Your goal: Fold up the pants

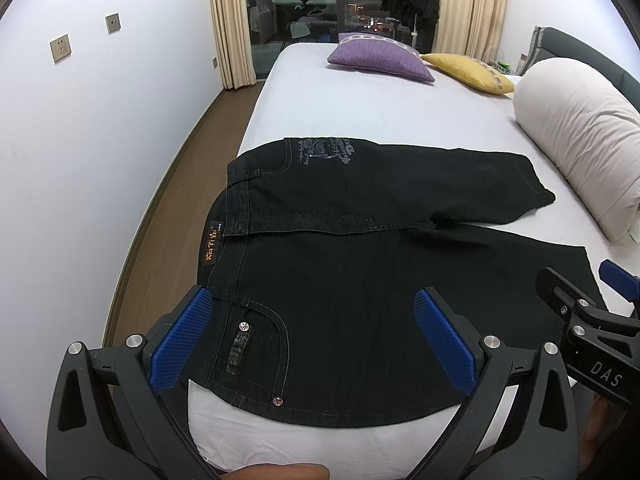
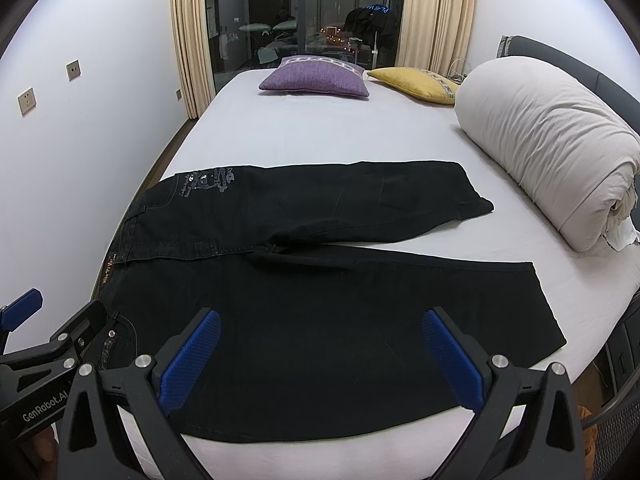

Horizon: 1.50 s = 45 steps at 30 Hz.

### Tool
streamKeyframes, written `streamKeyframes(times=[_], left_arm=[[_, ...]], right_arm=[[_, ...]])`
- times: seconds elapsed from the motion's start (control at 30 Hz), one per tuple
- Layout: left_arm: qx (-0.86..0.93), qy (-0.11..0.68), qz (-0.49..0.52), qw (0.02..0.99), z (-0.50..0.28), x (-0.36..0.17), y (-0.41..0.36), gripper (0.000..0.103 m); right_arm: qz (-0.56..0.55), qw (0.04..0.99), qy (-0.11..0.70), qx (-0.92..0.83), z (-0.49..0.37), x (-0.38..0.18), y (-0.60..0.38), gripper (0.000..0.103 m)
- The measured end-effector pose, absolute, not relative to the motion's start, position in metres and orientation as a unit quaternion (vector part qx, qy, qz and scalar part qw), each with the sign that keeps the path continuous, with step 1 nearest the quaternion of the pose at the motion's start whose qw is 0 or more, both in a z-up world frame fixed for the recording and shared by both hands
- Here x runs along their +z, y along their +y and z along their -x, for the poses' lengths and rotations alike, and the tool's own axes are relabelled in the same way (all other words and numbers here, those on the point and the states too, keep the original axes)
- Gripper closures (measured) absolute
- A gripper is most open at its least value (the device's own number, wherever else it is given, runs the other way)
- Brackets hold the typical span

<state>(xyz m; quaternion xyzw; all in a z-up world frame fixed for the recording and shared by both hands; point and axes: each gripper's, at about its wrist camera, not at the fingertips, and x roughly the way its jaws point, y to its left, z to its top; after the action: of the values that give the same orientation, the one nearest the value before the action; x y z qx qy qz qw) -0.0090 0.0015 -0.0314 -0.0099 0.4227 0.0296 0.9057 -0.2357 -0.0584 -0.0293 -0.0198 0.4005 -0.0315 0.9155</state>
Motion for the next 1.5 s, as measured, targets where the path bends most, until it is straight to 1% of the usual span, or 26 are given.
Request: streamKeyframes(times=[0.07,0.1,0.47,1.03,1.3,1.5], left_arm=[[0.03,0.423,0.009,0.906,0.012,-0.032,0.001,0.0],[0.03,0.424,0.01,0.905,-0.003,-0.03,0.002,0.0],[0.03,0.426,0.01,0.904,0.003,-0.035,0.003,0.0],[0.029,0.443,0.014,0.896,-0.014,-0.04,0.005,0.0],[0.037,0.456,0.032,0.889,-0.033,-0.054,0.013,0.0],[0.017,0.461,0.026,0.887,-0.065,-0.068,0.022,0.0]], right_arm=[[0.019,0.916,0.401,-0.032,0.235,-0.029,-0.059,0.0],[0.019,0.915,0.401,-0.031,0.236,-0.029,-0.059,0.0],[0.018,0.914,0.404,-0.03,0.238,-0.032,-0.057,0.0],[0.02,0.909,0.415,-0.025,0.23,-0.037,-0.057,0.0],[0.024,0.903,0.429,-0.018,0.211,-0.049,-0.056,0.0],[0.022,0.9,0.435,0.016,0.187,-0.06,-0.062,0.0]])
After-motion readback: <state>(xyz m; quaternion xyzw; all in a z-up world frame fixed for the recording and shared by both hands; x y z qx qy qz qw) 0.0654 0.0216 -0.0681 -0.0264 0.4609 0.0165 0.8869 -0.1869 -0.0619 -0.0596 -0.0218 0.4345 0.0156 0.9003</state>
